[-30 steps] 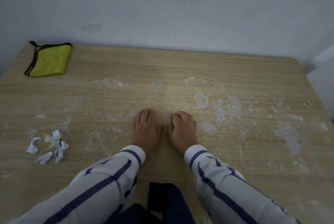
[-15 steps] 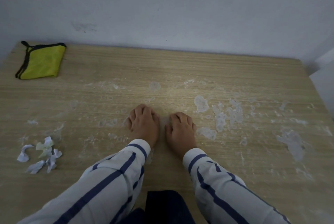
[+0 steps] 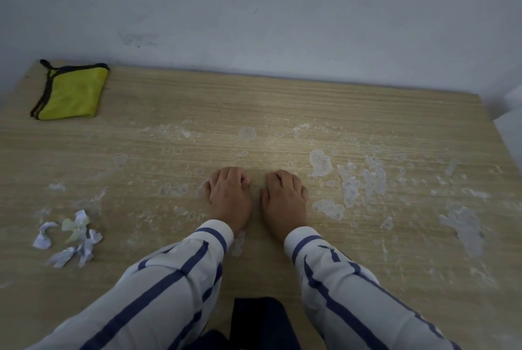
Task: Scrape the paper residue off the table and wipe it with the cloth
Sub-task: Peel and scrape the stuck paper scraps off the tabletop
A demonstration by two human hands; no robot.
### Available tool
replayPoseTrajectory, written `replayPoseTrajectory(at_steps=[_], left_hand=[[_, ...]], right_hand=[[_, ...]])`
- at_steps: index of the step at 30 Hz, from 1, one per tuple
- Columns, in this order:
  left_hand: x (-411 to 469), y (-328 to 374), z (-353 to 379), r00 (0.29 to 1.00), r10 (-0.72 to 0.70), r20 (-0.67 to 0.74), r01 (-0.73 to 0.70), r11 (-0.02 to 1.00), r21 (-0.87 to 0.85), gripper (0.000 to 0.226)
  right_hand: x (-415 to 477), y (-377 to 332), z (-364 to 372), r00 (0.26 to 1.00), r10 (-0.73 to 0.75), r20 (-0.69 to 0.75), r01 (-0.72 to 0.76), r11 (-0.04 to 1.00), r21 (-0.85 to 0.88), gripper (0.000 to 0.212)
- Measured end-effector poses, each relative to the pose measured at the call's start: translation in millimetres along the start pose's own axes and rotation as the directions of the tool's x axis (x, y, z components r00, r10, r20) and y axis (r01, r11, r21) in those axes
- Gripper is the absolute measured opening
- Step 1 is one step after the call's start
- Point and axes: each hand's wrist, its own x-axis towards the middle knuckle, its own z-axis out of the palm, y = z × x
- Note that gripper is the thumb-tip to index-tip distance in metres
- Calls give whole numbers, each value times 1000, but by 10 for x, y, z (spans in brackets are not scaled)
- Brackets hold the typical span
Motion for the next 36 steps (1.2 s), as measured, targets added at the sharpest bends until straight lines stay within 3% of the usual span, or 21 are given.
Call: replayPoseTrajectory(at_steps=[8,16,21,31,36], left_hand=[[-21,-72,-138,996,25,84,-20,998,-64,6],[-30,-125,-388,984,6,181,43,963,-266,9],[-59,-167,-598,983,-73,169,128,931,-341,2],[-156,-552,-1125,979,-164,120,197,917,-348,4],[-162,-952,-1577,963,-241,118,267,909,-321,6]], right_hand=[[-6,-47,-77,999,5,42,-6,999,31,34],[61,-247,-129,983,-1,182,-55,952,302,17],[9,-463,-193,952,-35,305,-140,835,533,20],[-105,-1063,-143,967,-91,238,-55,837,544,17],[-142,-1634,-63,938,-179,296,-21,825,565,11]])
